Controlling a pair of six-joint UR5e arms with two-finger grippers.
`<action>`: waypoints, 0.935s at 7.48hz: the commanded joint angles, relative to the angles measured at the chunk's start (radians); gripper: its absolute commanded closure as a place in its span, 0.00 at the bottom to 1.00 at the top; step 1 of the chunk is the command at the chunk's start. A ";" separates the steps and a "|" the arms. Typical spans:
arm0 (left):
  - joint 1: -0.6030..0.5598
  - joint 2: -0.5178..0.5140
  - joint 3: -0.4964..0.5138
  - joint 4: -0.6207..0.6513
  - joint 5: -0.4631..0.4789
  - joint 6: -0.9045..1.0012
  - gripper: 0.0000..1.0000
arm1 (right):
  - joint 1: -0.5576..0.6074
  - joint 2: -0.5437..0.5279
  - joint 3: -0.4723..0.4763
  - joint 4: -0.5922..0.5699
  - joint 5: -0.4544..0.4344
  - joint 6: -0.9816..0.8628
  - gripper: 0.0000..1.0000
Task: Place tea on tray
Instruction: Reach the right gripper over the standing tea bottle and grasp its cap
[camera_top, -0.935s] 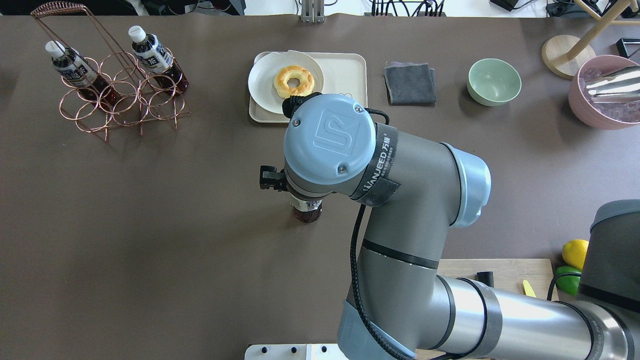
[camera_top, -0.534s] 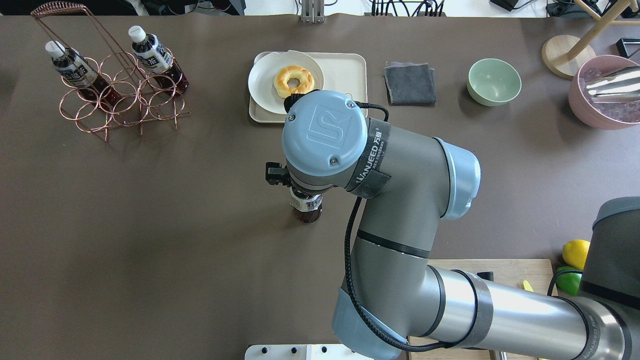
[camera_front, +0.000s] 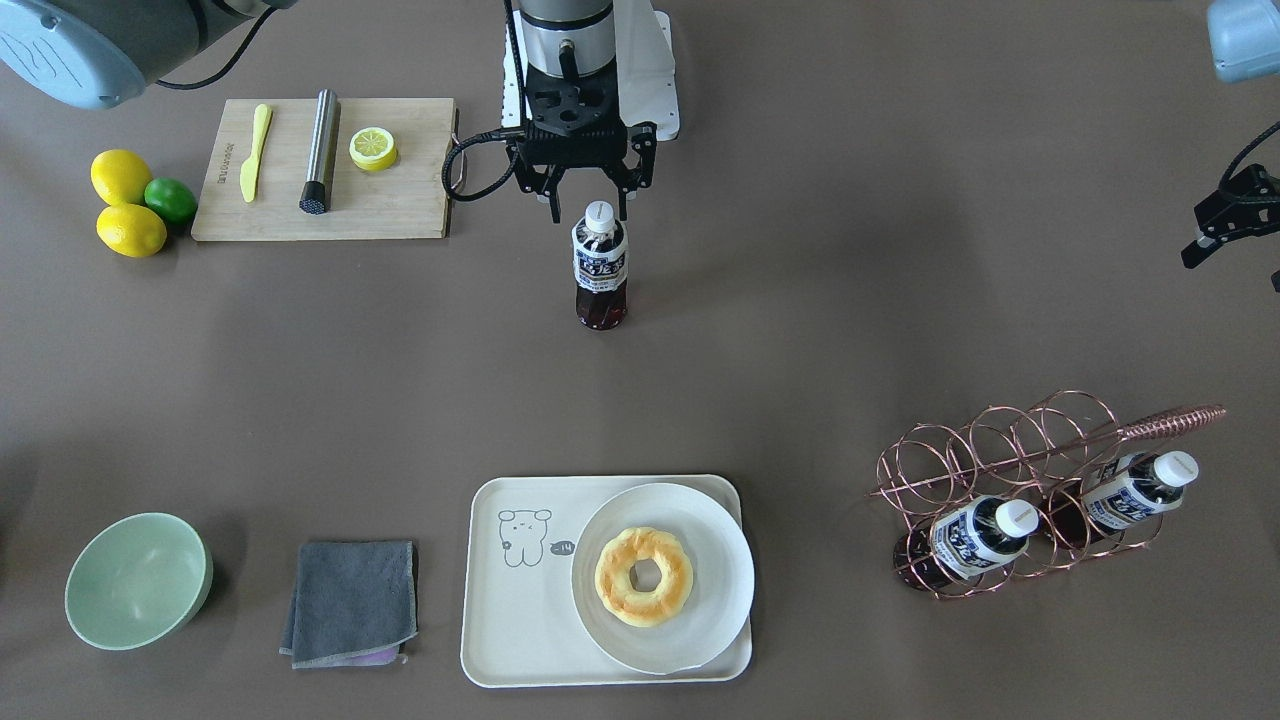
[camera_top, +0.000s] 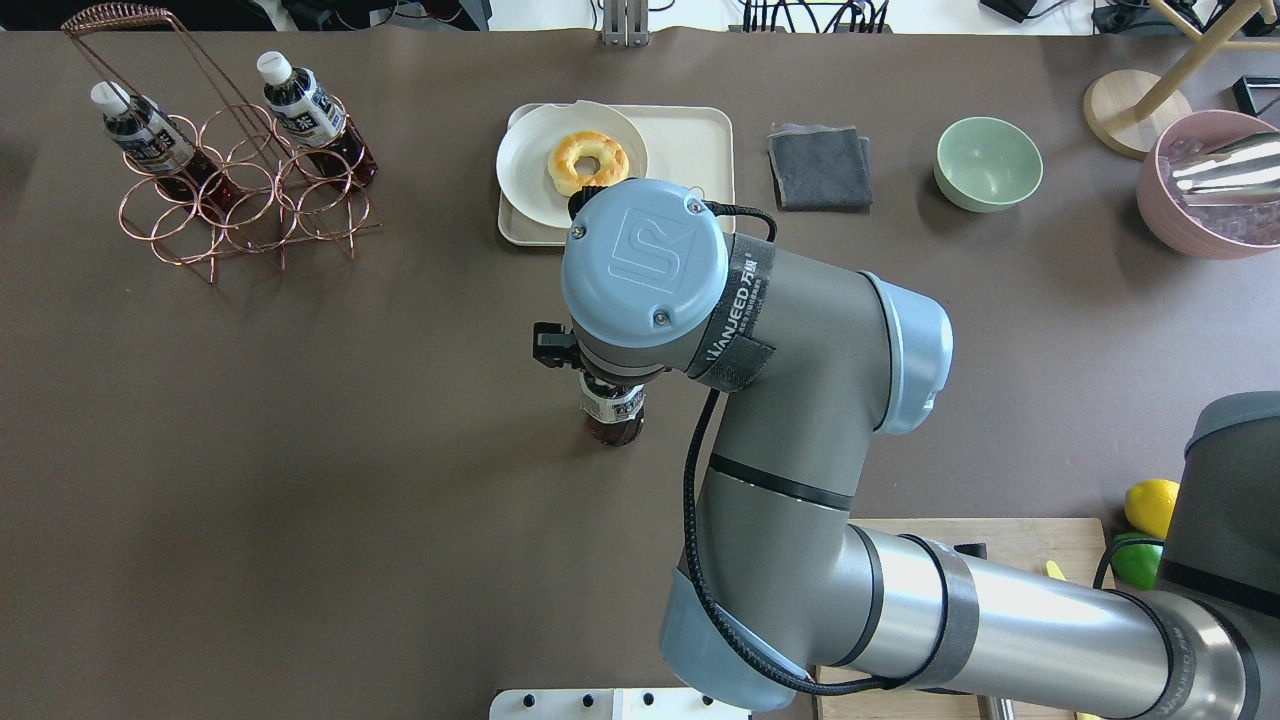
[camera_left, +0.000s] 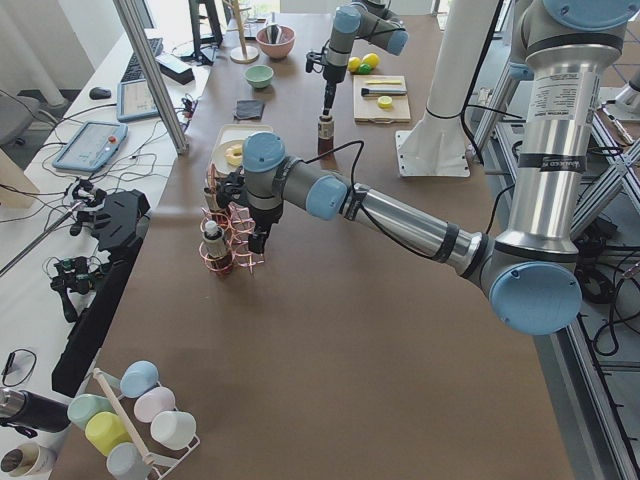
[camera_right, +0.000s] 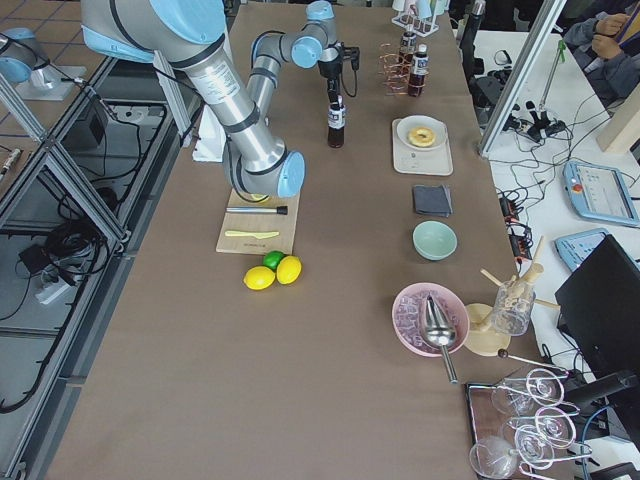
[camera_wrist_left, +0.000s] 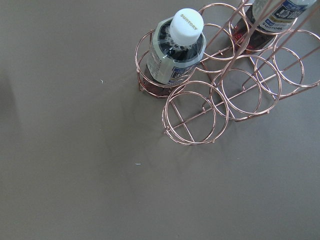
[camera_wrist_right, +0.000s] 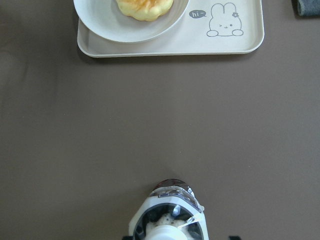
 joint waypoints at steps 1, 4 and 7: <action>0.001 0.001 0.001 -0.002 0.000 0.000 0.04 | -0.003 0.011 -0.007 0.000 0.000 0.000 0.37; 0.001 0.003 -0.002 -0.002 -0.002 0.000 0.04 | -0.007 0.017 -0.009 0.000 0.000 0.005 0.50; -0.003 0.049 -0.007 -0.058 -0.002 0.000 0.04 | -0.007 0.028 -0.027 0.000 0.000 0.005 0.61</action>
